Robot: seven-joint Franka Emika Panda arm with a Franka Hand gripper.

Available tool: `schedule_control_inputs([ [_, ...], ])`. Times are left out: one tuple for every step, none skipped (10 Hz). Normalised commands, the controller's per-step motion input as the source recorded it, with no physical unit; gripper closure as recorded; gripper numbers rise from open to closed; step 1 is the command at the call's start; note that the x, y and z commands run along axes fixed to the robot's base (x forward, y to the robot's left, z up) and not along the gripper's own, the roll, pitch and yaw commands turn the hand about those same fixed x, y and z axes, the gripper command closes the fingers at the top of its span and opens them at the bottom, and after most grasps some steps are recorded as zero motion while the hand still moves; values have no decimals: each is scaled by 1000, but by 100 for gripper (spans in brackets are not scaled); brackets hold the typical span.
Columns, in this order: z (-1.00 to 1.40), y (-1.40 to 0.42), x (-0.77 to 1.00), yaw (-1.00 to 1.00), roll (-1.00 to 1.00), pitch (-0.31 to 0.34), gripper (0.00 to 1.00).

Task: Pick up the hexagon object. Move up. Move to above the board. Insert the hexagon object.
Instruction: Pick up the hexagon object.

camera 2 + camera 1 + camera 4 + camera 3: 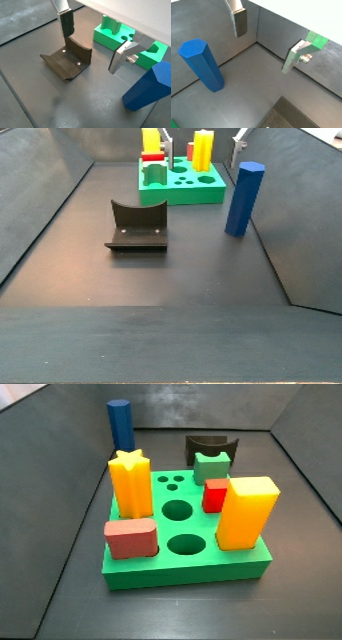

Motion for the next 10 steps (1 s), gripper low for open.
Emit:
schedule_control_inputs([
  [0, 0, 0, 0, 17, 0, 0],
  [0, 0, -460, -129, 0, -44, 0],
  [-23, -194, -683, -400, 14, 0, 0],
  [-94, -234, -774, -311, 26, -6, 0],
  [-86, -229, -789, -314, 29, 0, 0],
  [-117, -251, -749, -320, 9, 0, 0],
  [-131, -280, -680, -366, 40, 0, 0],
  [-143, -260, -671, -386, 56, 0, 0],
  [-180, -251, -660, -394, 50, 0, 0],
  [-237, -240, -591, -383, 17, 0, 0],
])
